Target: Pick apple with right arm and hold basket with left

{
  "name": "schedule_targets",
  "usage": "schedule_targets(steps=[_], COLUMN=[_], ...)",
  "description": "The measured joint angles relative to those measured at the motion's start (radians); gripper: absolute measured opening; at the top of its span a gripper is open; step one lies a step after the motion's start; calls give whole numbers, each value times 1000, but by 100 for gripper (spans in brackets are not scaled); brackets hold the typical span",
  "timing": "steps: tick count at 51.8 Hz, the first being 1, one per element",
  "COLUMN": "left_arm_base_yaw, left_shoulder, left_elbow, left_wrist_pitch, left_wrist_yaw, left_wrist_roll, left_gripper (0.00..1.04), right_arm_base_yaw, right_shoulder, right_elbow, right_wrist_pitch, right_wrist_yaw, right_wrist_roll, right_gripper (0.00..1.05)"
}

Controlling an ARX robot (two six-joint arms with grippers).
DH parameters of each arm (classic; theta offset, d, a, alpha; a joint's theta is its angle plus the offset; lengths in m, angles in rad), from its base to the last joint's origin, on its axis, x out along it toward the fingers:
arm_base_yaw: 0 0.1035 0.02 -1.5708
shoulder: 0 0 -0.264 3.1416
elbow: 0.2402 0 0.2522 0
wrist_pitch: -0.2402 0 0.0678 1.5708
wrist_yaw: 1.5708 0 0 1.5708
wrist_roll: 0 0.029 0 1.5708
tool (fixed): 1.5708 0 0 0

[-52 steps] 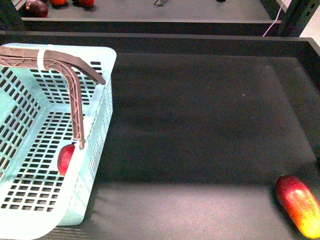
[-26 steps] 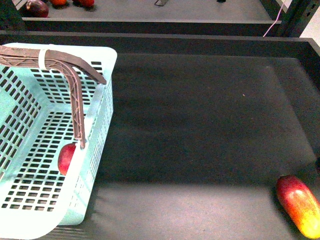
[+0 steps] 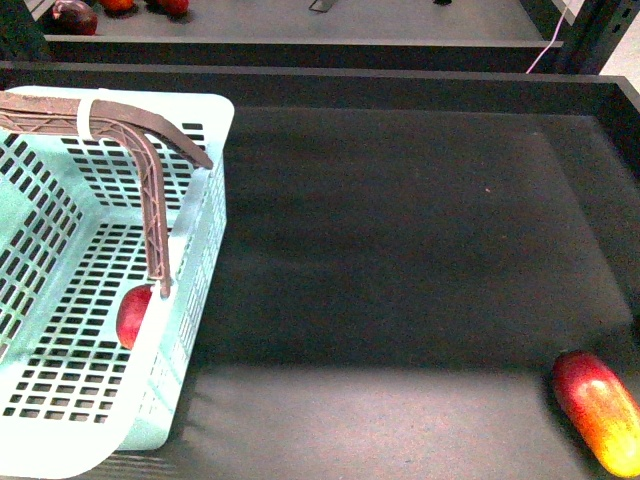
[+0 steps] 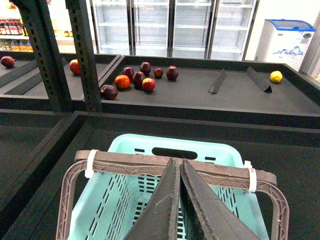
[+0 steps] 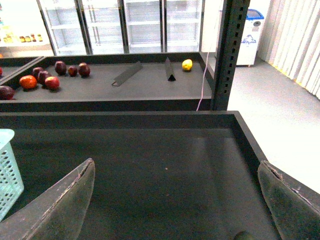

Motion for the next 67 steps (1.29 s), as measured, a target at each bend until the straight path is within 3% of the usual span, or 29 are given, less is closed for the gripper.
schedule_targets(steps=[15, 52, 56, 67], left_arm_base_yaw=[0, 0, 0, 0], left_shoulder=[-109, -432, -560, -601], left_elbow=[-50, -50, -50, -50], left_wrist_pitch=[-49, -361, -520, -534], left_wrist_yaw=[0, 0, 0, 0], left_wrist_roll=[2, 3, 3, 3], left_gripper=[3, 3, 3, 3], right_arm_base_yaw=[0, 0, 0, 0], right_shoulder=[0, 0, 0, 0], right_elbow=[0, 0, 0, 0], right_wrist_pitch=[0, 0, 0, 0], right_wrist_yaw=[0, 0, 0, 0], right_wrist_roll=[0, 0, 0, 0], right_gripper=[96, 96, 96, 96])
